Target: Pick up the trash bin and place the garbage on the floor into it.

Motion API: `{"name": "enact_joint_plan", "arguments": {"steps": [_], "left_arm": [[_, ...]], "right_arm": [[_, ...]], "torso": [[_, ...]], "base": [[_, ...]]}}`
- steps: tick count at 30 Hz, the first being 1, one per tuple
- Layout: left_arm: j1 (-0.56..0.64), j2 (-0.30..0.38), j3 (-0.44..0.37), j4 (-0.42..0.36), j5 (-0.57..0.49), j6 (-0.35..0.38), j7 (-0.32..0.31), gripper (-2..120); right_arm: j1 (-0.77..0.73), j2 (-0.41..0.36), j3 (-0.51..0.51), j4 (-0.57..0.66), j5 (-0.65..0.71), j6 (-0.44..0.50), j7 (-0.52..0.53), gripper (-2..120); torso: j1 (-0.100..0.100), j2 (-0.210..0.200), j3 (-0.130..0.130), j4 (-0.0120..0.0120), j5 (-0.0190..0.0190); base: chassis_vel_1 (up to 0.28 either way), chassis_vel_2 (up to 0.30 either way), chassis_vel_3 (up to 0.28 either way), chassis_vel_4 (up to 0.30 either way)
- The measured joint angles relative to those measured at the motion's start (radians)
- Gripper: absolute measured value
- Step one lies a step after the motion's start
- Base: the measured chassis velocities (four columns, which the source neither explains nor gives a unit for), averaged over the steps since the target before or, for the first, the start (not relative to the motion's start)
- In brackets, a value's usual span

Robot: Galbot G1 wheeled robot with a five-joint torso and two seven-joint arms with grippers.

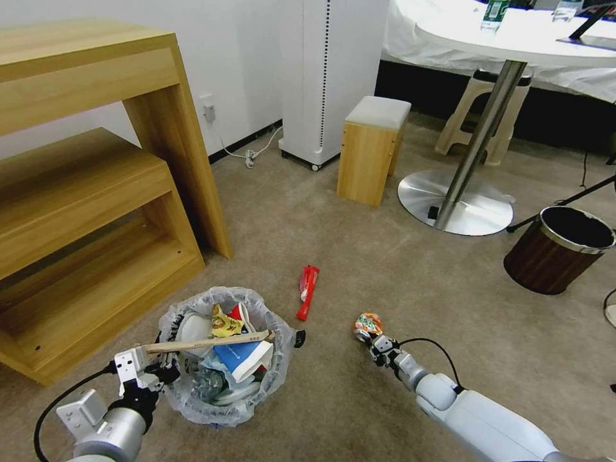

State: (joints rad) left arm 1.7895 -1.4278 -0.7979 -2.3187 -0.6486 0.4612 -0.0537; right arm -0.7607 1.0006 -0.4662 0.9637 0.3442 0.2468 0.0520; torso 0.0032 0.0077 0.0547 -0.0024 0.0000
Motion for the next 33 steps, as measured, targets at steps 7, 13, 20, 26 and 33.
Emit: {"name": "enact_joint_plan", "arguments": {"steps": [7,13,20,26,33], "left_arm": [[-0.002,0.008,-0.007,0.006,-0.001,0.000,0.000,1],[-0.003,0.023,-0.013,0.027,-0.002,0.001,0.000,1],[0.002,0.039,-0.017,0.034,-0.004,0.005,-0.002,1],[0.005,0.039,-0.012,0.032,-0.001,0.008,-0.004,1],[0.008,0.030,-0.006,0.022,0.008,0.010,-0.005,1]], "right_arm": [[-0.034,-0.027,0.035,0.049,0.016,0.044,-0.041,7],[-0.083,-0.118,0.086,0.284,0.088,0.089,-0.078,7],[-0.041,-0.252,0.121,0.623,0.186,0.094,-0.116,7],[0.104,-0.322,0.070,0.851,0.359,0.114,-0.209,7],[0.228,-0.295,-0.079,0.934,0.499,0.139,-0.267,7]], "torso": [[0.000,0.000,0.000,-0.0001,0.0002],[0.000,0.000,0.000,-0.0002,0.0000],[0.000,0.000,0.000,-0.0002,-0.0002],[0.000,0.000,0.000,0.0000,-0.0002],[0.000,0.000,0.000,0.0000,0.0001]], "base": [[0.000,0.000,0.000,0.000],[0.000,0.000,0.000,0.000],[0.000,0.000,0.000,0.000],[0.000,0.000,0.000,0.000],[0.000,0.000,0.000,0.000]]}}
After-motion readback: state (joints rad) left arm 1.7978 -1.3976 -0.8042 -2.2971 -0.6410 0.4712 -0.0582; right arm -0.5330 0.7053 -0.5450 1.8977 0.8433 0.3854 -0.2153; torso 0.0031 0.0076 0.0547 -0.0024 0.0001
